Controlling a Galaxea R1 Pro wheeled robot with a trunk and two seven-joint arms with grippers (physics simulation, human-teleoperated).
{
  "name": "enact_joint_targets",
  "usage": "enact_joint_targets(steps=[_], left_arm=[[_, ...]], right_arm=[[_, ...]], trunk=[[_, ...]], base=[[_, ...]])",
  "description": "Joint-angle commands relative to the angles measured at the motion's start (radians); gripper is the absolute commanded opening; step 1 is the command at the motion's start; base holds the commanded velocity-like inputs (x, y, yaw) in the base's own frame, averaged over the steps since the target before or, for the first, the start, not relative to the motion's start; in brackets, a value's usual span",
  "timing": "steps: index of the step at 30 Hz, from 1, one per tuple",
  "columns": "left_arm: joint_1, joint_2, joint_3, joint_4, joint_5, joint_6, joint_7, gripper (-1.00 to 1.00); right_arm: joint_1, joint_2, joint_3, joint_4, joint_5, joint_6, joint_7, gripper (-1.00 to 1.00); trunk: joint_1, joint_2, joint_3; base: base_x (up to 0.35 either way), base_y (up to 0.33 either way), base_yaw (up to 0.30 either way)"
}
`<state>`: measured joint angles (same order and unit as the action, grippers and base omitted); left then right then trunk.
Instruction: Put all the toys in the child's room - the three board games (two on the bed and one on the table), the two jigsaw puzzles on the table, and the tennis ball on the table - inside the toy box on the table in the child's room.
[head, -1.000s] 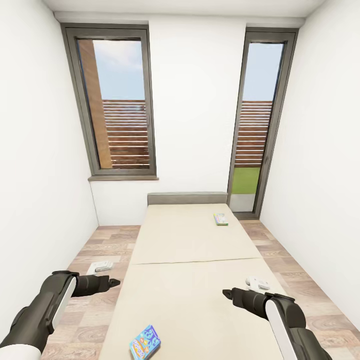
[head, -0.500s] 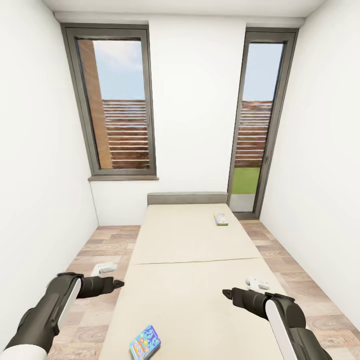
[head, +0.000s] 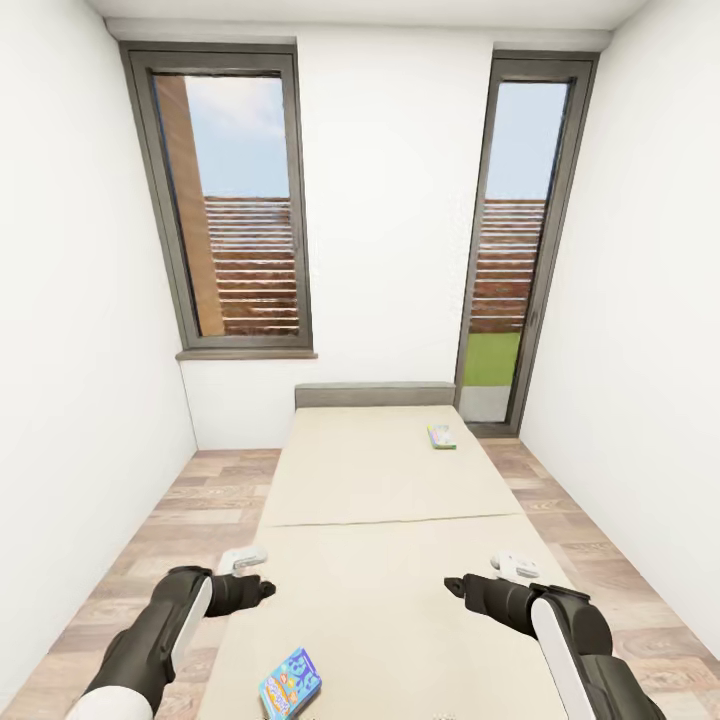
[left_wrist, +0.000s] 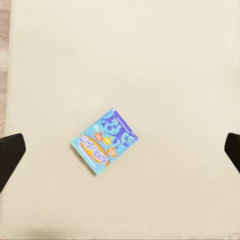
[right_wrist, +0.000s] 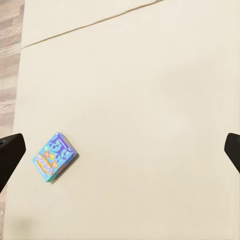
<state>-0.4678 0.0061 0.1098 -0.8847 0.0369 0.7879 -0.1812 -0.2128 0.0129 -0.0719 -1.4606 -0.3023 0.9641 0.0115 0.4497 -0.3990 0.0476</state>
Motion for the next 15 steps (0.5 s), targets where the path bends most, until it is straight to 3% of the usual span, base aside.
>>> enact_joint_targets(steps=[1, 3, 5, 10, 15], left_arm=[[-0.005, -0.014, 0.002, 0.021, 0.002, -0.001, 0.022, 1.0], [-0.045, -0.052, 0.003, 0.104, 0.001, -0.038, 0.108, 1.0], [-0.083, -0.066, 0.004, 0.164, 0.003, -0.086, 0.155, 1.0], [-0.15, -0.073, 0.006, 0.297, 0.004, -0.159, 0.203, 1.0], [-0.162, -0.074, 0.007, 0.32, 0.005, -0.17, 0.209, 1.0]], right_arm=[[0.0, 0.001, -0.002, -0.001, -0.001, 0.005, 0.001, 1.0], [0.0, 0.0, -0.003, -0.001, -0.001, 0.008, 0.002, 1.0], [0.0, 0.001, -0.003, -0.001, -0.001, 0.009, 0.002, 1.0], [0.0, 0.001, -0.004, -0.026, -0.001, 0.057, 0.003, 1.0], [-0.022, 0.0, -0.01, -0.067, -0.002, 0.083, 0.003, 1.0]], trunk=[[0.0, -0.001, -0.002], [0.0, -0.001, -0.005], [0.0, -0.001, -0.008], [0.0, -0.001, -0.016], [0.0, -0.001, -0.024]], base=[[0.0, 0.0, 0.0], [0.0, 0.0, 0.0], [0.0, 0.0, 0.0], [0.0, 0.0, 0.0], [0.0, 0.0, 0.0]])
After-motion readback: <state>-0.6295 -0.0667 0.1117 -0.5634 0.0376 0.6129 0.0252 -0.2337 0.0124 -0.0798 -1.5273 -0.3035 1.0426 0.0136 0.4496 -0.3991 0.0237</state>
